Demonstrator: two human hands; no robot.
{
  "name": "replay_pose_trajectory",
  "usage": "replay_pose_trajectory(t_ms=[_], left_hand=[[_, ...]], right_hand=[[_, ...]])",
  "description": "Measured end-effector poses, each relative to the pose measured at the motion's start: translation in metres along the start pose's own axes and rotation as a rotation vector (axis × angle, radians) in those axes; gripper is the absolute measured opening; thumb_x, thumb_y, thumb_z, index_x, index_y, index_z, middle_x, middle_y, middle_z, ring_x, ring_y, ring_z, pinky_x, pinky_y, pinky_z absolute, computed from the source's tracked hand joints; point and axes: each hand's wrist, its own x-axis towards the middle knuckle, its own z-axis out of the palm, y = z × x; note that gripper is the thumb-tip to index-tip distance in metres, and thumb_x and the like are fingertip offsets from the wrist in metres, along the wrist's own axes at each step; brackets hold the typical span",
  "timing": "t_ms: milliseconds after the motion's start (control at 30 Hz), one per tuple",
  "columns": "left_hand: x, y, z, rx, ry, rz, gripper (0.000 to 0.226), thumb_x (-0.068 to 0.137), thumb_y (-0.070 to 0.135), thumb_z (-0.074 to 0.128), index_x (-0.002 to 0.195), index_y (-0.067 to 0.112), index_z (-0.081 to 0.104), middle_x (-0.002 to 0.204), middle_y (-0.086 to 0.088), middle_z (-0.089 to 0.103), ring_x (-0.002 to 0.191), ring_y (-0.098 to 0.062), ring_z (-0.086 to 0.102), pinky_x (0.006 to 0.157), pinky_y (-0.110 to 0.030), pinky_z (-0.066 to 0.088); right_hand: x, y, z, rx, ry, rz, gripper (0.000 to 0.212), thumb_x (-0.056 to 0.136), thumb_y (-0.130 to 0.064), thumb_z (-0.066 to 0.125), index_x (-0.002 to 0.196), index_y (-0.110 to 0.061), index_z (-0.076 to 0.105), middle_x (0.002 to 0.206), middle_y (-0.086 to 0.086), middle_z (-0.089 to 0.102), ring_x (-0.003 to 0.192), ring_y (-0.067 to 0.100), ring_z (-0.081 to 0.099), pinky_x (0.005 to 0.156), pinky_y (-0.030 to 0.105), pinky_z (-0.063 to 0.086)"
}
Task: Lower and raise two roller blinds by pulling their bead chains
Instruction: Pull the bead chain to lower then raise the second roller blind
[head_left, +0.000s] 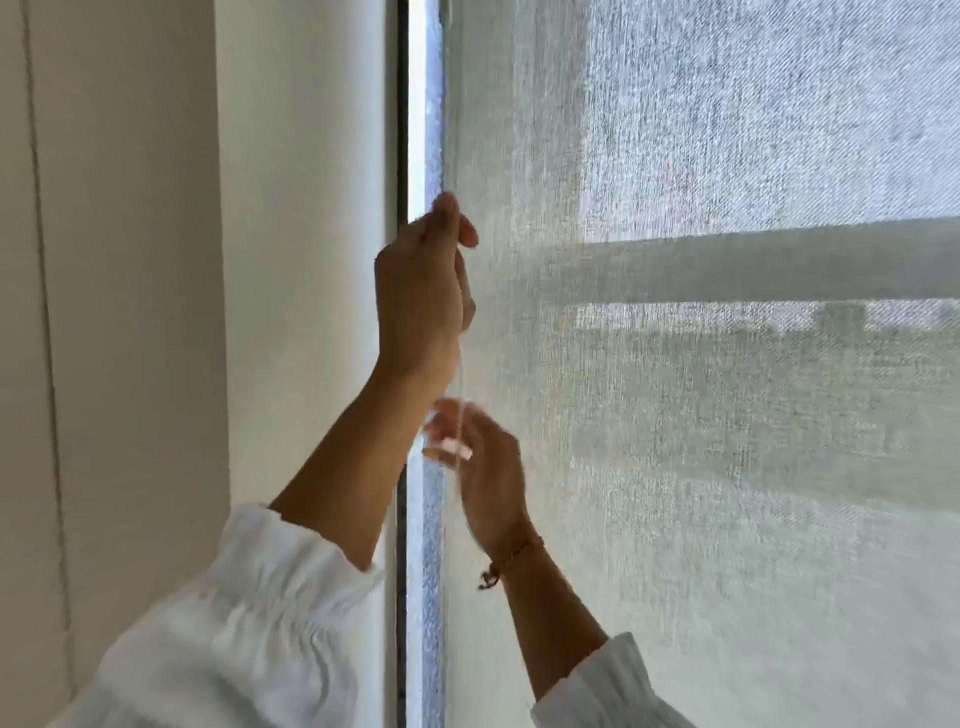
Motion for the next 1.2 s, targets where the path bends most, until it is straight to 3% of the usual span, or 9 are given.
replay_pose_trajectory(t_ms=[100,300,400,500,633,733,800,1067,1200], left_hand=[[-0.025,-0.025,-0.013,0.093,0.031,-0.005,0.04,0.09,0.038,0.047,0.052,0.029,0.058,0.034,0.01,0.033,0.031,-0.005,0.025,0.039,-0.019,0.022],[-0.085,-0.075,-0.042,0.267,0.08,-0.098,0.039,0.094,0.027,0.046,0.056,0.027,0.056,0.038,0.008,0.035,0.038,-0.007,0.027,0.048,-0.026,0.023],[-0.108,-0.088,-0.048,0.293,0.041,-0.112,0.037,0.093,0.038,0.046,0.058,0.029,0.055,0.039,0.007,0.032,0.042,-0.011,0.023,0.05,-0.031,0.021],[-0.117,-0.094,-0.052,0.339,0.001,-0.091,0.037,0.093,0.039,0.043,0.057,0.034,0.054,0.039,0.008,0.039,0.041,-0.005,0.026,0.05,-0.03,0.023],[-0.107,-0.094,-0.056,0.127,-0.098,-0.26,0.053,0.098,0.028,0.036,0.049,0.03,0.056,0.038,0.013,0.034,0.038,-0.001,0.027,0.041,-0.016,0.024],[-0.078,-0.077,-0.062,-0.069,-0.088,-0.372,0.057,0.095,0.043,0.028,0.057,0.027,0.068,0.045,0.012,0.054,0.044,-0.003,0.049,0.055,-0.023,0.039],[-0.048,-0.058,-0.064,-0.116,-0.043,-0.371,0.057,0.095,0.048,0.024,0.069,0.026,0.07,0.057,0.013,0.066,0.056,-0.001,0.061,0.066,-0.028,0.042],[0.028,0.014,-0.045,-0.121,-0.213,-0.263,0.035,0.098,0.034,0.034,0.096,0.016,0.063,0.08,0.007,0.076,0.082,-0.01,0.07,0.071,-0.022,0.054],[0.032,0.026,-0.03,-0.159,-0.274,-0.273,0.026,0.097,0.027,0.041,0.094,0.012,0.063,0.075,0.004,0.075,0.07,-0.011,0.07,0.058,-0.023,0.053]], right_hand=[[0.029,-0.022,-0.007,0.229,0.051,0.03,0.037,0.088,-0.039,0.036,0.093,-0.02,0.067,0.087,-0.001,0.067,0.086,0.014,0.061,0.085,0.038,0.045],[0.071,-0.08,0.006,0.3,0.056,-0.081,0.018,0.095,-0.02,0.046,0.094,-0.013,0.062,0.085,0.004,0.065,0.082,0.02,0.064,0.085,0.038,0.05],[0.081,-0.096,0.022,0.283,0.05,-0.073,0.013,0.093,-0.015,0.05,0.087,-0.015,0.061,0.08,0.004,0.065,0.062,0.015,0.063,0.061,0.029,0.056],[0.082,-0.097,0.035,0.138,0.15,-0.065,0.017,0.091,-0.01,0.052,0.081,-0.014,0.065,0.058,0.001,0.049,0.04,0.007,0.037,0.037,0.017,0.033],[0.075,-0.095,0.042,0.047,0.231,-0.198,0.027,0.089,-0.01,0.051,0.07,-0.022,0.066,0.052,-0.004,0.036,0.046,0.011,0.027,0.045,0.025,0.025],[0.07,-0.096,0.042,0.043,0.266,-0.271,0.027,0.09,-0.012,0.05,0.071,-0.023,0.065,0.047,-0.011,0.038,0.044,0.008,0.029,0.047,0.026,0.026],[0.066,-0.093,0.042,-0.004,0.304,-0.309,0.025,0.091,-0.013,0.05,0.074,-0.022,0.066,0.048,-0.013,0.041,0.046,0.009,0.033,0.05,0.03,0.029],[0.015,-0.029,0.044,-0.243,0.35,-0.405,0.021,0.09,-0.021,0.047,0.088,-0.016,0.067,0.055,-0.02,0.049,0.052,0.0,0.045,0.057,0.021,0.038],[-0.017,0.007,0.03,-0.28,0.349,-0.403,0.025,0.089,-0.028,0.047,0.086,-0.016,0.068,0.053,-0.02,0.05,0.05,-0.002,0.046,0.054,0.011,0.035]])
